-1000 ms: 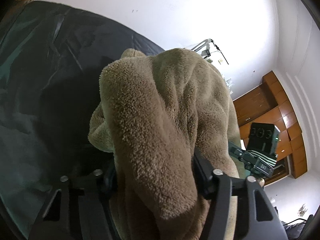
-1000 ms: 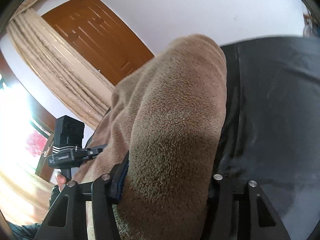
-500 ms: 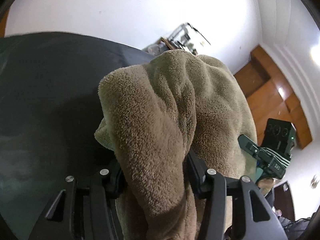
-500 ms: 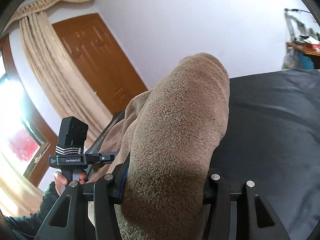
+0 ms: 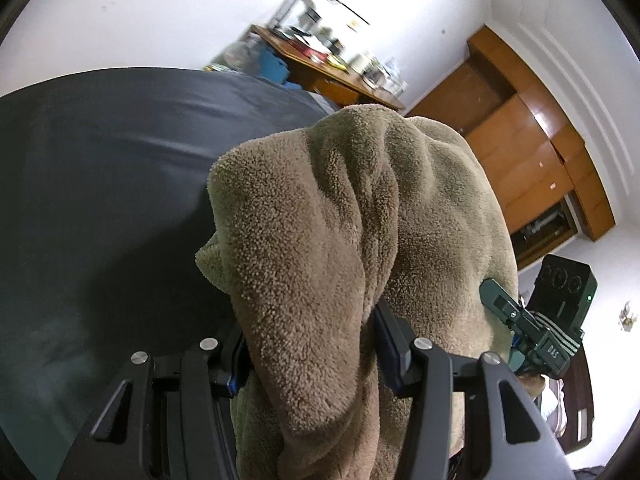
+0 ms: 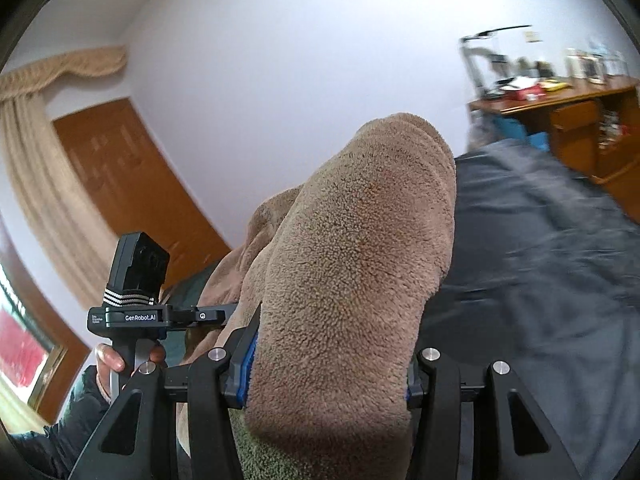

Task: Fold clothes

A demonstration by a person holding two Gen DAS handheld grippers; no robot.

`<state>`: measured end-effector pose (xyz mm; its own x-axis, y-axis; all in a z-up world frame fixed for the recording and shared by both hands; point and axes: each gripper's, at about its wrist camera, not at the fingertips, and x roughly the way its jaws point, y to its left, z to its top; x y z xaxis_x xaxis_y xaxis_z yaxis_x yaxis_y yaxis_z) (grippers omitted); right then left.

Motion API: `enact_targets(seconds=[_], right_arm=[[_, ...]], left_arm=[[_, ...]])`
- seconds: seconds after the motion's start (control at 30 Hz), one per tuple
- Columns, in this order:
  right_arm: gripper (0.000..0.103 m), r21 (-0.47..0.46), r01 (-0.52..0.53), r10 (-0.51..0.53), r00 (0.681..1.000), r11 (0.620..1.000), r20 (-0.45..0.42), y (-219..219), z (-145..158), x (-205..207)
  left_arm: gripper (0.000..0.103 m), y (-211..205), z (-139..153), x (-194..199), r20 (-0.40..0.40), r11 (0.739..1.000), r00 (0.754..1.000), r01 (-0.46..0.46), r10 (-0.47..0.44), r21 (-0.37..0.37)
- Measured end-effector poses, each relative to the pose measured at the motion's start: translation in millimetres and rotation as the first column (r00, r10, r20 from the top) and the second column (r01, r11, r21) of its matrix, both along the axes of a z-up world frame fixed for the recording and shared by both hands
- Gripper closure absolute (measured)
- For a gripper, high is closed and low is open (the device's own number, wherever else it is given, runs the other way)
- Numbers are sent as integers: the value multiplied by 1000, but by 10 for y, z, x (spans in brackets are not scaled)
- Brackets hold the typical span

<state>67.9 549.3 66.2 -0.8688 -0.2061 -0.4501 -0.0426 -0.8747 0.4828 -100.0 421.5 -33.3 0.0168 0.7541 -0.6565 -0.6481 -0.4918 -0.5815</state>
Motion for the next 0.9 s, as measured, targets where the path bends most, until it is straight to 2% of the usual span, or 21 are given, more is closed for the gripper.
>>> enact_targets(seconds=[0.23, 0.33, 0.43, 0.57, 0.6, 0.67, 0.73, 0.77, 0.8, 0.9], right_arm=[[50, -35, 132, -132, 991, 991, 9, 798, -56, 352], [50, -59, 167, -165, 986, 984, 35, 1038, -79, 332], [50, -78, 194, -189, 979, 978, 70, 1216, -186, 284], [50, -80, 210, -203, 975, 974, 94, 1354, -343, 308], [49, -70, 214, -206, 973, 974, 105, 1279, -371, 373], [46, -48, 220, -213, 970, 974, 122, 1279, -445, 378], [37, -26, 239, -234, 963, 971, 131, 1286, -473, 408], [36, -15, 249, -245, 960, 968, 136, 1289, -486, 424], [31, -6, 258, -254, 957, 966, 138, 1278, -504, 440], [25, 83, 298, -307, 941, 951, 139, 1219, -438, 461]], left_arm=[[47, 752, 5, -2, 8, 997, 997, 74, -74, -17], [47, 980, -8, -33, 8, 996, 996, 92, -91, -24], [47, 1110, -53, -60, 13, 995, 995, 98, -98, -23], [47, 1084, -209, -26, 1, 990, 993, 115, -115, -86], [47, 1088, -256, -28, 1, 988, 993, 116, -117, -98], [44, 1081, -327, -23, 0, 987, 993, 119, -120, -109], [40, 1104, -332, -11, -22, 985, 993, 116, -120, -125], [35, 1118, -330, -4, -35, 984, 992, 114, -120, -134], [27, 1124, -309, 8, -65, 982, 992, 101, -112, -160], [24, 1106, -193, 70, -147, 977, 985, 61, -93, -203]])
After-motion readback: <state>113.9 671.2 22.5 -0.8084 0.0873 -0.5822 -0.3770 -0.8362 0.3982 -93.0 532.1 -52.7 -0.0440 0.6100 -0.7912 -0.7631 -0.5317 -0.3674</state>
